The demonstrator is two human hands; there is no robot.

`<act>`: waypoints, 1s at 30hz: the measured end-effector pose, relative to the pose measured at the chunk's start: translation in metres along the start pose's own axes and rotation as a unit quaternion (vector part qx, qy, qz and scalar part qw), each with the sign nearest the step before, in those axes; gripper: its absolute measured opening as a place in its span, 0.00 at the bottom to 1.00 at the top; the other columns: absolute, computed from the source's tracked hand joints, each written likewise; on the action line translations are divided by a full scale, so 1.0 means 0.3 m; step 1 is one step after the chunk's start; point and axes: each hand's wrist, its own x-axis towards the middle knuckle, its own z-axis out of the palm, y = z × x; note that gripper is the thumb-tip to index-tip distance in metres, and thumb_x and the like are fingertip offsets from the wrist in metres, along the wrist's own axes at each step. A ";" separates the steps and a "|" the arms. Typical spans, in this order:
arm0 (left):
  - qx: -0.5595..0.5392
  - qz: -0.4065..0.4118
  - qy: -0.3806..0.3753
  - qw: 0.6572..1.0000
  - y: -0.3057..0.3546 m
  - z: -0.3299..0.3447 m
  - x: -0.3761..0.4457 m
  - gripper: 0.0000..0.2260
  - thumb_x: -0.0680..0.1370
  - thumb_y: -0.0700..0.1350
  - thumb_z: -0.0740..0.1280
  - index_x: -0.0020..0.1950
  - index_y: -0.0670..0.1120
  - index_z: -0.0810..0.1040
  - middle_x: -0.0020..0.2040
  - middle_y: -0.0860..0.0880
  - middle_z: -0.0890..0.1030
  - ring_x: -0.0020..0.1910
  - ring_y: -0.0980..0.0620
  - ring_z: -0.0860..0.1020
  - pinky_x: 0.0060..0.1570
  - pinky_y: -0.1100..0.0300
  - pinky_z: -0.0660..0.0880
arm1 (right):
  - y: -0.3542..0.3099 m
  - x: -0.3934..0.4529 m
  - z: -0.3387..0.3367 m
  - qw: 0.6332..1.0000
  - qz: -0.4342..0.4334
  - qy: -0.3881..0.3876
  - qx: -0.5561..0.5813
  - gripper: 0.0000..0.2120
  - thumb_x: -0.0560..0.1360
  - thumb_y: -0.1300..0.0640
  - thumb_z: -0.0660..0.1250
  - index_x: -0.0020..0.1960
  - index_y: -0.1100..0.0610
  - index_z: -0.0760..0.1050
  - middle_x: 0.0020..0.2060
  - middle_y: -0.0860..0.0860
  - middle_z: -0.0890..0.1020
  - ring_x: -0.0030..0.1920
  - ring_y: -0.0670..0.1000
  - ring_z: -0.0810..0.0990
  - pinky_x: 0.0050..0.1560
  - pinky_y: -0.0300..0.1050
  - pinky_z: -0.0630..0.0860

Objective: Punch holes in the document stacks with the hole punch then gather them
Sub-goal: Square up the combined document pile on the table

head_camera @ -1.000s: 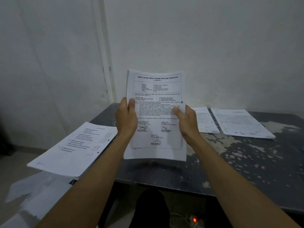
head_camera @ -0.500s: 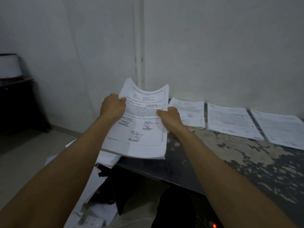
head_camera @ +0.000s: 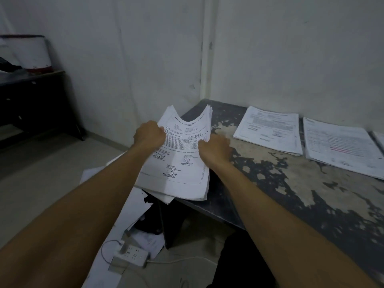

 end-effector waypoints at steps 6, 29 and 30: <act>0.047 0.011 0.013 0.999 -0.019 0.038 0.010 0.15 0.82 0.51 0.57 0.56 0.42 0.75 0.52 0.42 0.80 0.48 0.43 0.77 0.47 0.54 0.73 | 0.068 0.045 0.052 0.997 0.002 -0.026 -0.076 0.09 0.77 0.48 0.56 0.50 0.51 0.71 0.71 0.57 0.65 0.73 0.61 0.56 0.75 0.59 0.50; -0.384 0.068 0.088 0.916 0.146 -0.101 -0.073 0.13 0.82 0.51 0.62 0.50 0.41 0.75 0.47 0.46 0.82 0.45 0.48 0.83 0.44 0.49 0.83 | 0.103 0.050 -0.149 0.904 0.034 0.021 0.427 0.31 0.74 0.55 0.74 0.67 0.47 0.57 0.54 0.49 0.79 0.51 0.48 0.81 0.39 0.37 0.79; -0.396 0.074 0.092 0.911 0.174 -0.103 -0.080 0.14 0.82 0.51 0.62 0.50 0.40 0.74 0.46 0.46 0.82 0.44 0.48 0.83 0.43 0.50 0.83 | 0.111 0.051 -0.180 0.896 0.043 0.027 0.441 0.36 0.72 0.55 0.76 0.69 0.45 0.55 0.53 0.48 0.79 0.51 0.47 0.81 0.38 0.37 0.78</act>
